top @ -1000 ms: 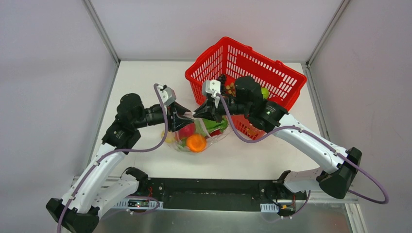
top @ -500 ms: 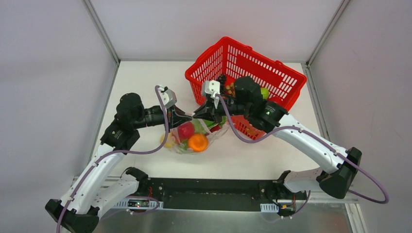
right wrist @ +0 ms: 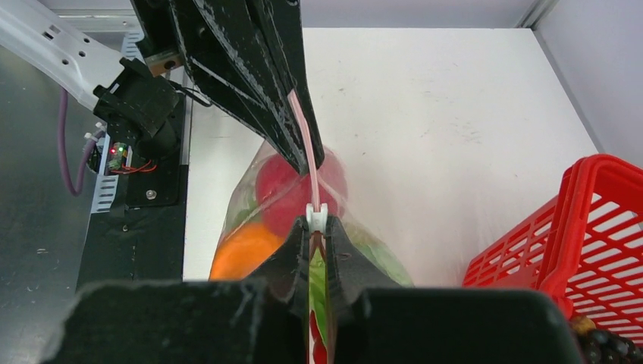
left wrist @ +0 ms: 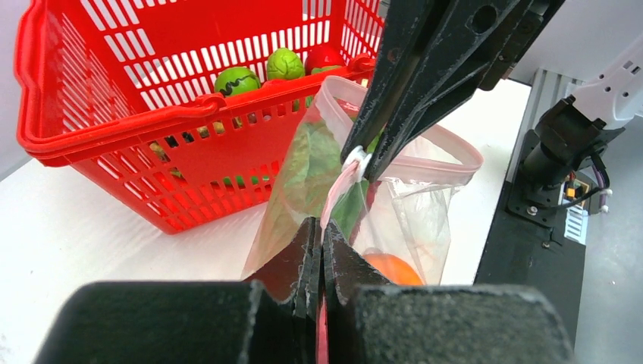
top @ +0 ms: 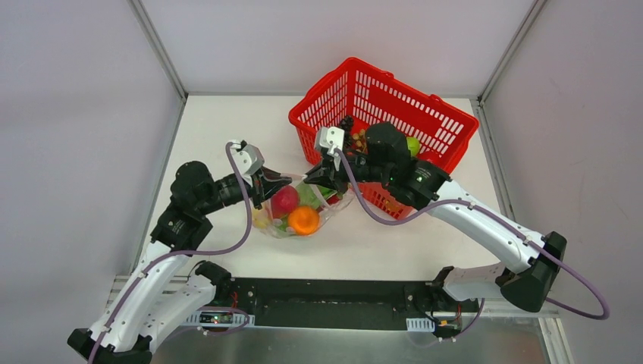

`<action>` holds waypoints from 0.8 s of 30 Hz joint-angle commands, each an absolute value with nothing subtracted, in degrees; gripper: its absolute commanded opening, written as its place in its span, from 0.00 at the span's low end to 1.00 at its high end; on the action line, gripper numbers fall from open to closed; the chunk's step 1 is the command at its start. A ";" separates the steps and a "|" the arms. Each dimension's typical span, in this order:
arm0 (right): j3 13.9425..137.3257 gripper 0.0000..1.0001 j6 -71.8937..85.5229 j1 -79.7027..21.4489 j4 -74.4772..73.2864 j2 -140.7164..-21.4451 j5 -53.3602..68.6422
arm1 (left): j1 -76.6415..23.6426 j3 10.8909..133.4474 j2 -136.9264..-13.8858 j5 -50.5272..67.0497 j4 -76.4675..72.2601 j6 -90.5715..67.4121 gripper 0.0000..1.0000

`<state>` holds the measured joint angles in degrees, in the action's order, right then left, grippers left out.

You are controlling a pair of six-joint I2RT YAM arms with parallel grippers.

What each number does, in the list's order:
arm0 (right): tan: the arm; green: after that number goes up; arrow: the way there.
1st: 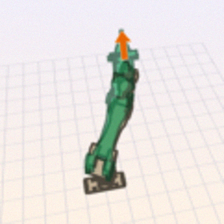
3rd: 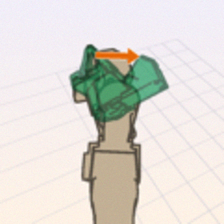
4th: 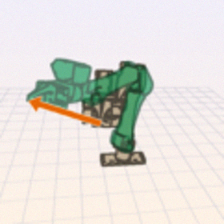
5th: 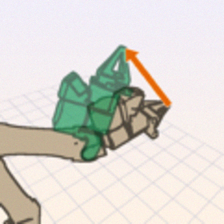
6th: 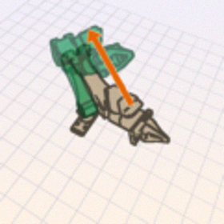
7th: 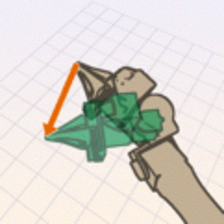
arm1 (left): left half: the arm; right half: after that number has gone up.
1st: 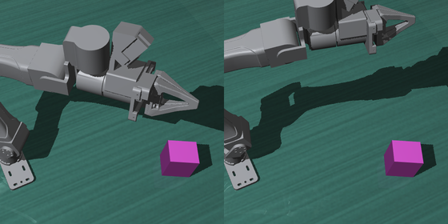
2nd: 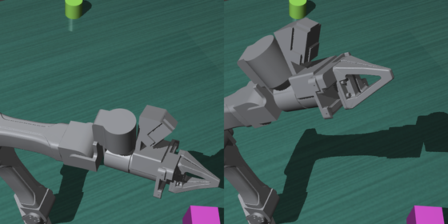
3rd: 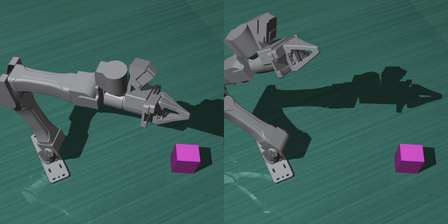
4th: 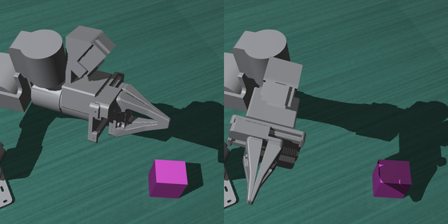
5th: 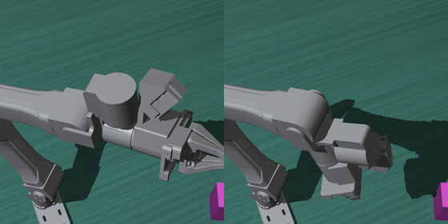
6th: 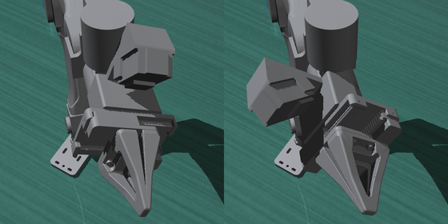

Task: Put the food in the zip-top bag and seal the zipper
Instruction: Zip the zipper food storage bag at the center of the board.

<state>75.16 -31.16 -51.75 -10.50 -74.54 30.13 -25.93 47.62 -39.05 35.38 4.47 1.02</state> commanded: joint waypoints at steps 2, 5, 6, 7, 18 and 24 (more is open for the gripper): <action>73.40 0.00 -32.26 -51.06 -12.22 -69.06 25.14 | -25.61 47.42 -36.98 28.47 0.18 1.39 0.00; 71.81 0.00 -32.04 -50.94 -12.13 -67.30 22.96 | -25.66 46.79 -36.53 26.49 0.18 1.45 0.00; 71.19 0.00 -31.88 -50.84 -12.06 -66.73 22.40 | -25.63 46.57 -36.48 25.93 0.18 1.46 0.00; 70.42 0.00 -31.64 -50.74 -11.86 -66.25 21.98 | -25.62 46.44 -36.40 25.38 0.18 1.42 0.00; 67.23 0.00 -29.95 -47.99 -10.19 -62.67 20.46 | -25.65 45.24 -33.86 19.19 0.38 2.37 0.00; 65.66 0.00 -29.15 -46.69 -9.27 -60.78 20.23 | -25.58 43.75 -31.99 14.10 0.43 2.42 0.00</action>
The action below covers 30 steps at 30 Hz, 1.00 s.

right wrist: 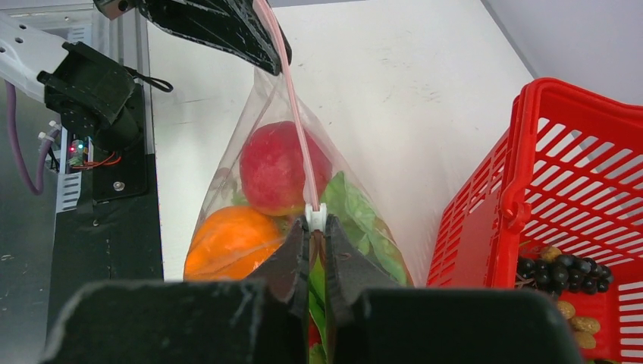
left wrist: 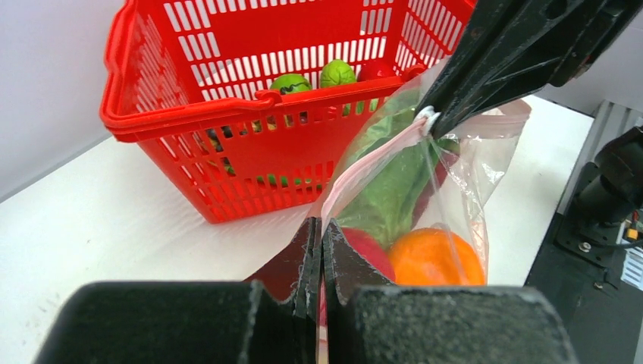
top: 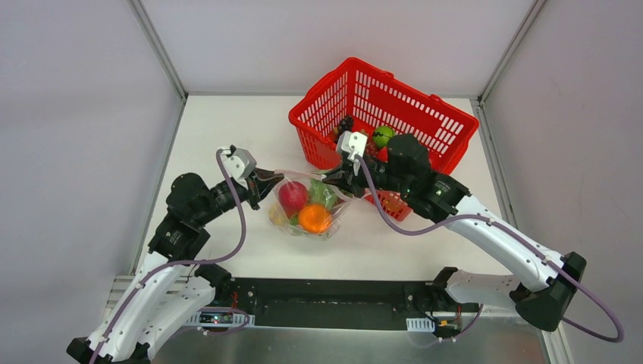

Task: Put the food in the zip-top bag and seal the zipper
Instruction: Zip the zipper food storage bag at the center of the board.

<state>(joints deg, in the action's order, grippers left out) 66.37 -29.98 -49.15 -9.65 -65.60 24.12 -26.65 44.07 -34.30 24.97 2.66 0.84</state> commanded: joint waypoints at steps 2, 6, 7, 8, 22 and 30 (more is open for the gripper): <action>65.19 0.00 -29.05 -46.31 -9.22 -60.13 20.50 | -25.58 43.47 -31.67 13.02 0.43 2.53 0.00; 64.96 0.00 -29.61 -45.56 -11.03 -59.34 23.17 | -25.59 43.54 -31.40 12.78 0.82 2.92 0.00; 65.18 0.00 -29.99 -45.45 -12.12 -59.33 24.20 | -25.59 43.51 -31.34 12.89 0.79 2.97 0.00; 65.47 0.00 -30.17 -45.36 -13.08 -59.47 24.92 | -25.58 43.51 -31.37 13.06 0.79 3.01 0.00; 69.44 0.00 -29.94 -45.25 -13.44 -64.40 29.53 | -25.63 58.38 -44.61 40.84 18.45 11.06 0.65; 70.70 0.00 -30.32 -45.26 -13.58 -64.95 31.10 | -25.65 64.81 -51.93 47.34 23.65 15.91 0.69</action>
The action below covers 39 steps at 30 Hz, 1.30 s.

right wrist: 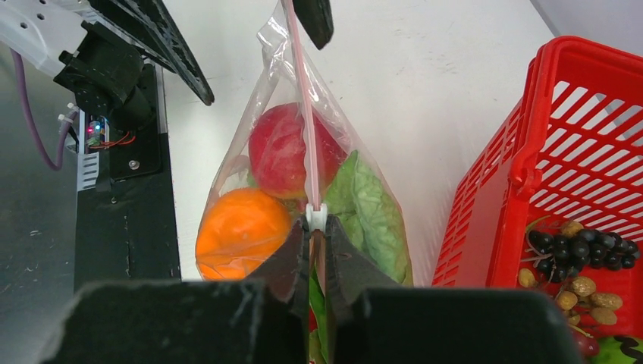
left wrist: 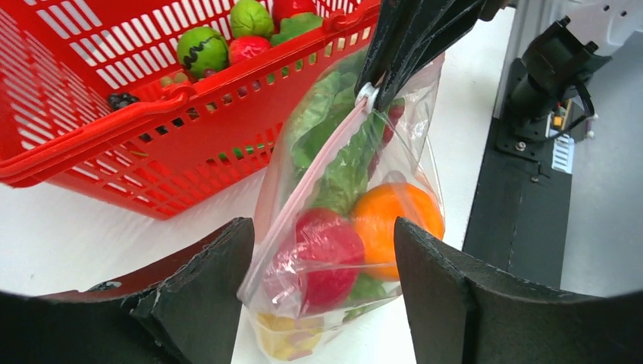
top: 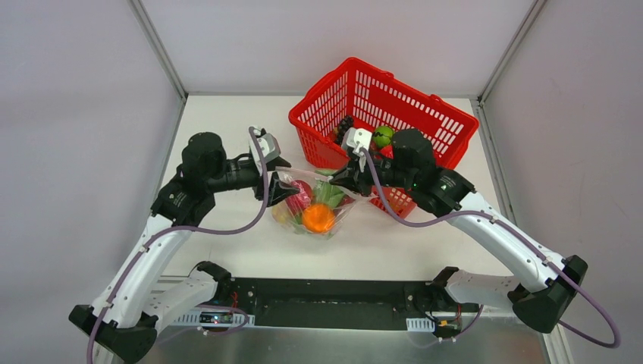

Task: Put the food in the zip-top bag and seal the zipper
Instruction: Zip the zipper food storage bag at the center of the board.

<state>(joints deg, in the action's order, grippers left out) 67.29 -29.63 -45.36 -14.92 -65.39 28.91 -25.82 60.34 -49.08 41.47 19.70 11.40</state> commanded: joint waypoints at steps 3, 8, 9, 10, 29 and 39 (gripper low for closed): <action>70.92 0.00 -30.32 -45.30 -13.79 -65.04 32.35 | -25.66 65.58 -53.87 47.55 22.36 16.01 0.66; 70.86 0.00 -30.15 -45.30 -13.62 -65.30 32.62 | -25.66 66.69 -56.42 48.81 21.38 16.24 0.52; 70.86 0.00 -30.22 -45.33 -13.58 -65.30 32.55 | -25.66 66.77 -56.88 49.15 21.22 16.17 0.48; 70.99 0.00 -30.30 -45.27 -13.61 -65.37 32.52 | -25.74 66.94 -57.27 49.33 21.00 15.91 0.41; 70.20 0.00 -31.84 -44.61 -18.04 -62.13 23.35 | -25.66 55.01 -44.73 24.62 16.52 12.39 0.00; 67.93 0.00 -32.25 -42.96 -19.94 -59.50 20.04 | -25.68 54.29 -42.97 19.55 18.85 13.36 0.00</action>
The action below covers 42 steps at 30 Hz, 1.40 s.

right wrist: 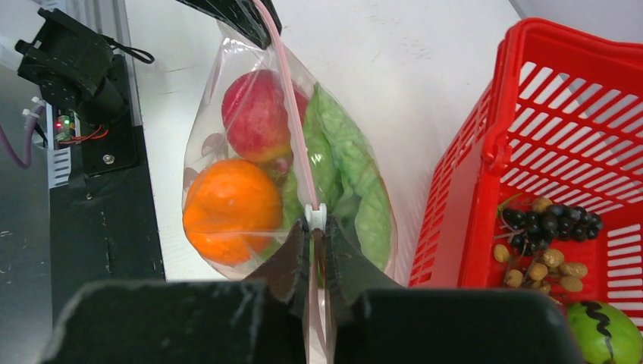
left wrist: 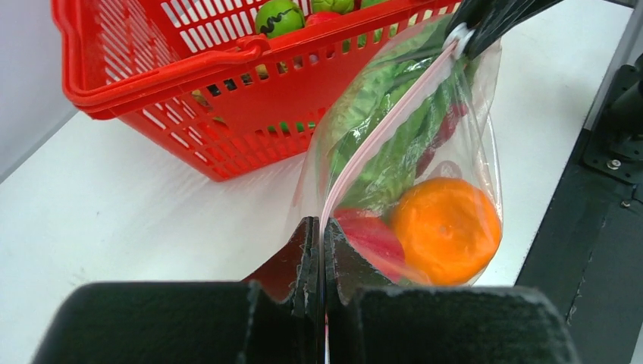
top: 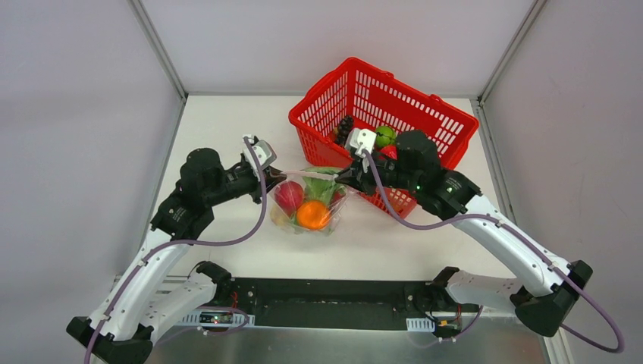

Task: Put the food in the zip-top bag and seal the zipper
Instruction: Zip the zipper food storage bag at the center of the board, then place the zipper food storage bag at the center of the board.

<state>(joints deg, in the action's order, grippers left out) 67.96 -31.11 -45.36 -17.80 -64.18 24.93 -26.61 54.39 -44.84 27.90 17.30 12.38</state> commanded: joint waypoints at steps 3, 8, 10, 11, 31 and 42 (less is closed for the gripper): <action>67.15 0.00 -32.19 -41.89 -20.13 -58.04 19.60 | -25.66 53.80 -42.48 18.15 18.68 13.42 0.00; 65.75 0.00 -31.76 -40.26 -21.13 -56.29 20.13 | -25.66 53.42 -42.23 16.36 19.02 13.10 0.00; 65.13 0.00 -31.60 -39.81 -21.58 -55.73 19.81 | -25.66 53.07 -41.73 14.94 19.06 13.06 0.00; 64.80 0.00 -31.49 -39.64 -21.76 -55.43 19.64 | -25.62 52.90 -41.39 14.23 19.03 13.09 0.00; 60.86 0.64 -20.27 -38.43 -9.49 -53.47 24.31 | -25.60 54.77 -40.16 13.84 16.22 9.82 0.00; 58.46 0.71 -10.25 -38.41 5.20 -55.59 24.51 | -24.08 73.44 -53.68 -1.70 16.72 10.28 0.00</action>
